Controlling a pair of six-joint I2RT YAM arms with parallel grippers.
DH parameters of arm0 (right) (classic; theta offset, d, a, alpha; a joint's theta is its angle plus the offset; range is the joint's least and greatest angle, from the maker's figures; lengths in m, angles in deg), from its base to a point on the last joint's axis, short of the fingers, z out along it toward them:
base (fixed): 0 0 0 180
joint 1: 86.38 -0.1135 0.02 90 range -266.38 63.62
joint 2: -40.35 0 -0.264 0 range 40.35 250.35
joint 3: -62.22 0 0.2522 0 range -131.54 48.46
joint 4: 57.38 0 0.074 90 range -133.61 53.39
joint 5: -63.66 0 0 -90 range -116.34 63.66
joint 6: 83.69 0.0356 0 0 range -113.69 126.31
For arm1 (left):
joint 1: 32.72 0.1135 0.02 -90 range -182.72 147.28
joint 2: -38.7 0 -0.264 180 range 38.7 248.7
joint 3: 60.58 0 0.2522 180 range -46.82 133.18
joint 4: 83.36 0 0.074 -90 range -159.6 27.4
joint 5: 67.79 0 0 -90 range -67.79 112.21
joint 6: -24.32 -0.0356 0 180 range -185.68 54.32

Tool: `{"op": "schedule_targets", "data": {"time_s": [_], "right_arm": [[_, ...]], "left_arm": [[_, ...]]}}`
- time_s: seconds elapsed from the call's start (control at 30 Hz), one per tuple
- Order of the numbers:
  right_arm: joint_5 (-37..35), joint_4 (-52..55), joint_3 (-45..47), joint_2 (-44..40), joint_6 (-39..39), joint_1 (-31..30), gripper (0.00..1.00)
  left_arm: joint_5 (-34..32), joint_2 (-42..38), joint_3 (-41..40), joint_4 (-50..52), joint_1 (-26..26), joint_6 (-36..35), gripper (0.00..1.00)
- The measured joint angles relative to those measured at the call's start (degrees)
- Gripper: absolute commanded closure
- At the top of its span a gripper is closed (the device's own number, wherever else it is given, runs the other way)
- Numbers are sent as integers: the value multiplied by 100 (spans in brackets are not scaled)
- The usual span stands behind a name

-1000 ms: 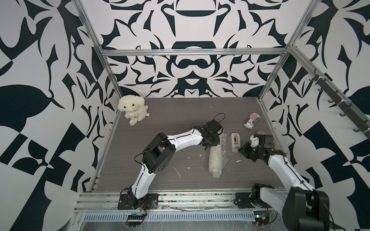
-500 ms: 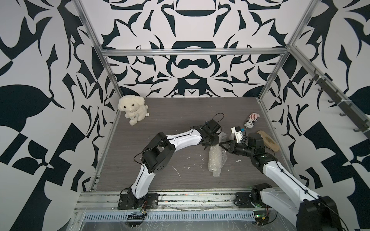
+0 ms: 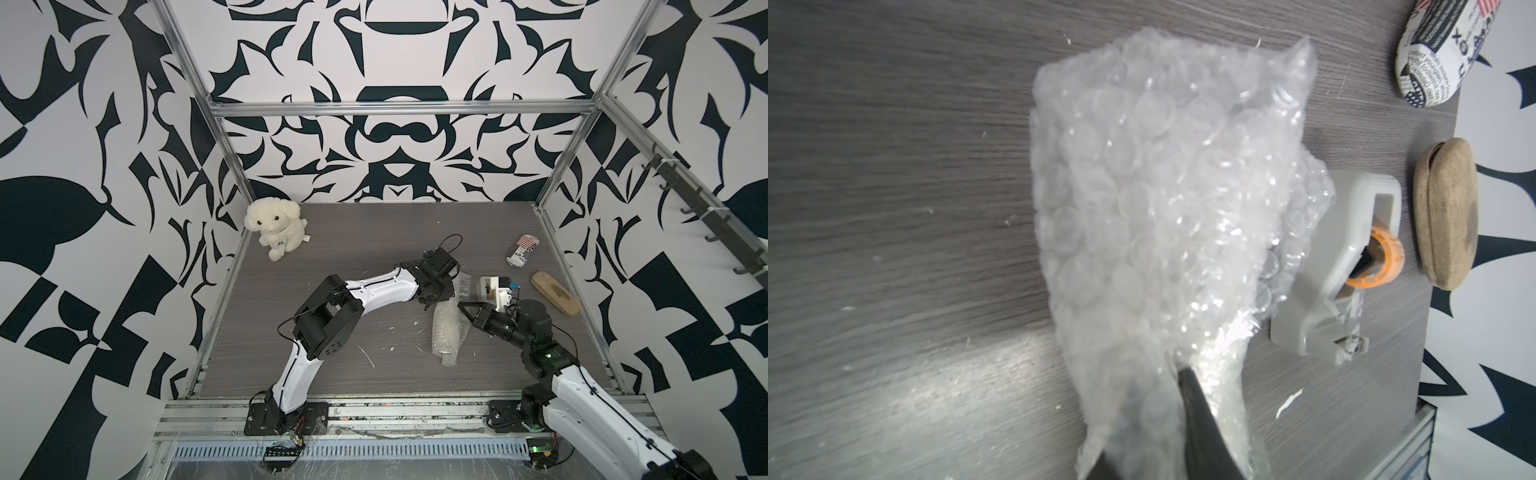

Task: Wrap vases in bubble wrap
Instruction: Stick the tape on the bubble wrap.

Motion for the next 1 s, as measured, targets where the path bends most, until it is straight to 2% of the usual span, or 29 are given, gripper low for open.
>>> {"op": "schedule_targets", "data": {"time_s": [0.23,0.5,0.8,1.0], "right_arm": [[-872,-197,614,-643,1451,-98,100],[-2020,-306,640,-1134,2253,-1082,100],[-3320,-765,649,-514,2435,-2317,100],[-3810,-1143,649,96,2398,-2645,100]], "left_arm": [[-20,-177,-398,-382,0,326,85],[-225,-256,-603,-638,-72,881,85],[-514,-354,-798,-774,-153,1257,85],[-555,-369,-831,-793,-160,1394,85]]}}
